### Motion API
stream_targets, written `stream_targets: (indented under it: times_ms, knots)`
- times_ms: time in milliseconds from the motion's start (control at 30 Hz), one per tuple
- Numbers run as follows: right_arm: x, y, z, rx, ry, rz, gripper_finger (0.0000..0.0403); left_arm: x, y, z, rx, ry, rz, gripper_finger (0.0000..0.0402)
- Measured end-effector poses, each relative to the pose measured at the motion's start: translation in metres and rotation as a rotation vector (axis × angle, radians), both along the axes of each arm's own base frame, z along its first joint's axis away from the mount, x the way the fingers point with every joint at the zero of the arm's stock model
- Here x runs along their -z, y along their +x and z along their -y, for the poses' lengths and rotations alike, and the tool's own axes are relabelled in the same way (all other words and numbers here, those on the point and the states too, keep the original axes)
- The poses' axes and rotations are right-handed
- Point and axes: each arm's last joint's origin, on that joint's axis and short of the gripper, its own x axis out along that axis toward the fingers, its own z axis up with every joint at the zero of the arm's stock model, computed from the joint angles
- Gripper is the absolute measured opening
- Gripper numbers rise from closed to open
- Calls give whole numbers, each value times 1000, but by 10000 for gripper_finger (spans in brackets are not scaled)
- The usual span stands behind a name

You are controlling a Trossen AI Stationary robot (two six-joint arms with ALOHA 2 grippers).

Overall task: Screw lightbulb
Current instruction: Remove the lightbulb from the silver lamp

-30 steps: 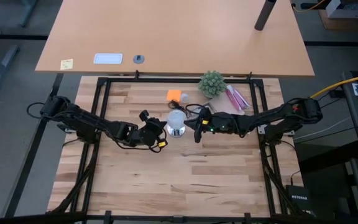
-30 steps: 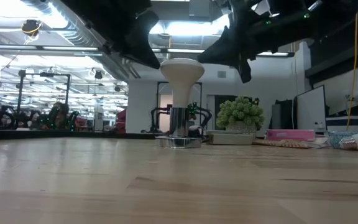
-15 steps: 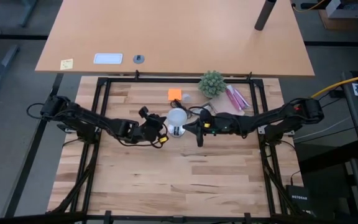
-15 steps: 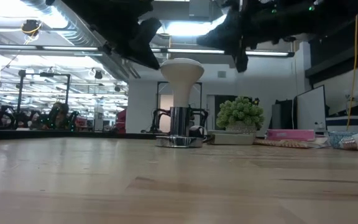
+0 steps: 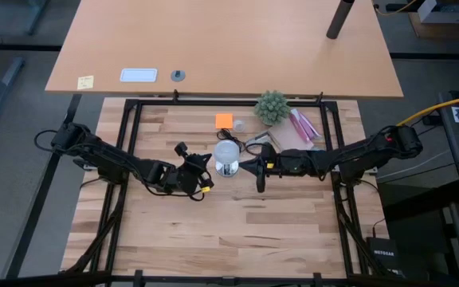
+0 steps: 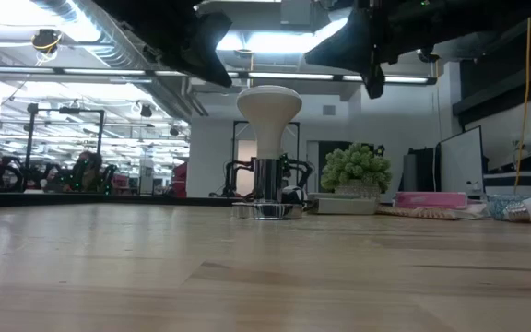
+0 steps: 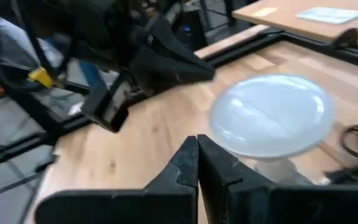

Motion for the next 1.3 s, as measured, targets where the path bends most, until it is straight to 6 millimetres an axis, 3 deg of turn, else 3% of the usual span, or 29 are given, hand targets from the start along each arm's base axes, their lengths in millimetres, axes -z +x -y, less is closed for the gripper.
stream_targets:
  times_ms: [200, 433, 567, 700, 933, 1067, 1300]
  knots:
    - [4, -1, -9, 115, -42, -16, 5, 0, 3, -18, -62, 37, -28, 1]
    - [12, 1, -20, 97, -54, -36, 5, -1, 6, -40, -96, 43, -61, 1]
    - [-4, -6, -21, 19, -90, 11, 5, -17, -1, -39, -33, 19, -26, 1]
    - [-41, -29, -17, -38, -169, 130, 5, -53, -22, -34, 44, 41, 50, 1]
    - [-98, -95, -2, -18, -258, 306, 5, -110, -84, -28, 140, 57, 210, 1]
    - [-110, -121, 3, -10, -250, 357, 5, -125, -108, -28, 152, -6, 323, 1]
    - [-117, -142, 8, -3, -242, 395, 5, -134, -123, -27, 162, -99, 436, 1]
